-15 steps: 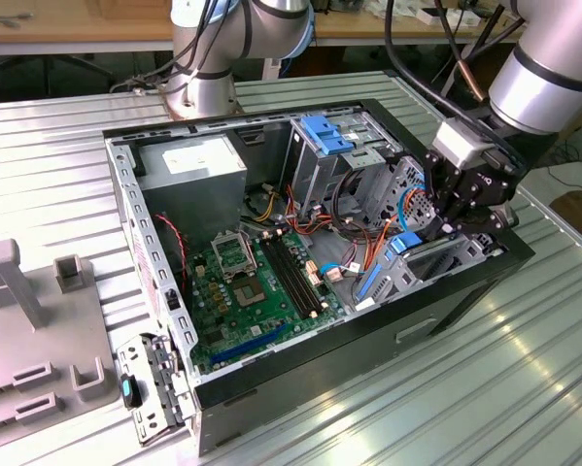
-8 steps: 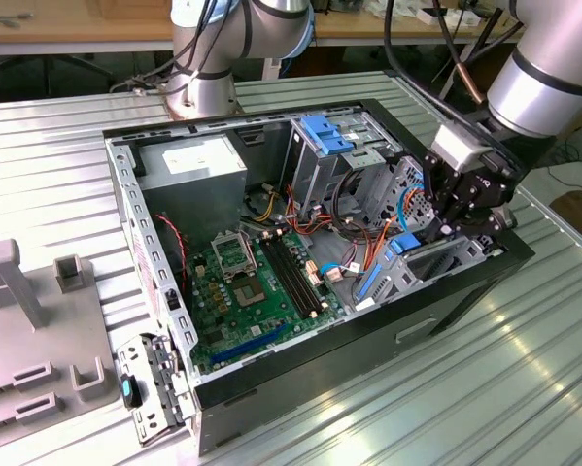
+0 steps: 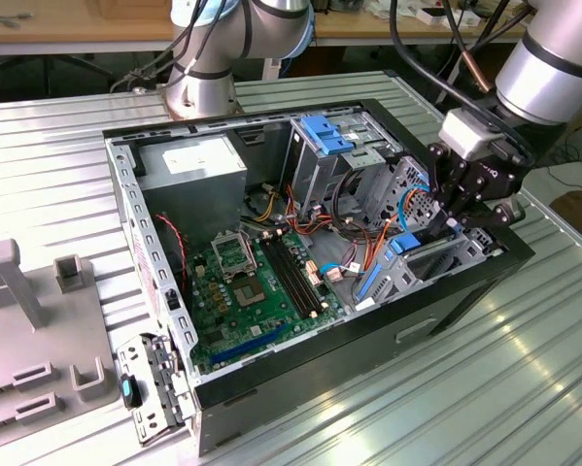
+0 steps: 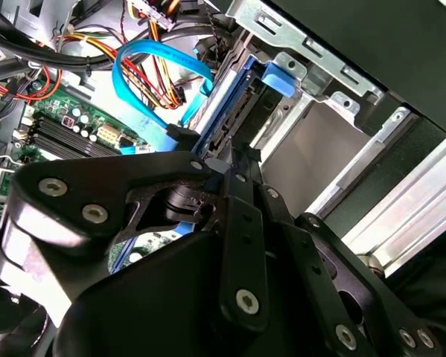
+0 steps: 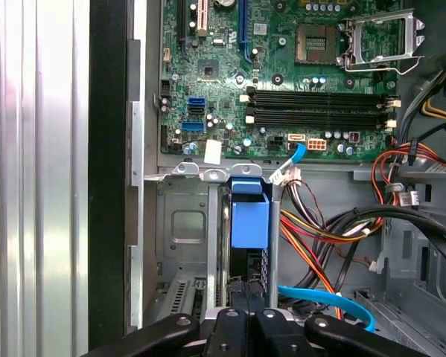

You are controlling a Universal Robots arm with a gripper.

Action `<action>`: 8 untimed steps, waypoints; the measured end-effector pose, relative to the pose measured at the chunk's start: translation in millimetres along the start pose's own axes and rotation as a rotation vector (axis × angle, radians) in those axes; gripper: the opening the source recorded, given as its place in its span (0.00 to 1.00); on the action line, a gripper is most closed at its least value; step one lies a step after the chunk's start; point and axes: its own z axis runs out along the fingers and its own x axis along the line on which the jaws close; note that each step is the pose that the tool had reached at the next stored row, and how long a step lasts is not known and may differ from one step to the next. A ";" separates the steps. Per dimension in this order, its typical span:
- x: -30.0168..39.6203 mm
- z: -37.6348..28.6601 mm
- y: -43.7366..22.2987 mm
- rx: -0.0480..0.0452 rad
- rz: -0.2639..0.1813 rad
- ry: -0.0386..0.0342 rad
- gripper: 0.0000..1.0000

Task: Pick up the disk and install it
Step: 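Insert the disk into the insertion slot, then insert the first disk wire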

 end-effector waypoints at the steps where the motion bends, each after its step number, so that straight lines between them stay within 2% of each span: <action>1: 0.0 -0.1 0.0 0.0000 0.000 0.0000 0.11; 6: 0.0 -0.7 0.0 0.0000 0.000 0.0001 0.11; 8: 0.0 -4.0 -0.3 -0.0001 -0.004 0.0004 0.11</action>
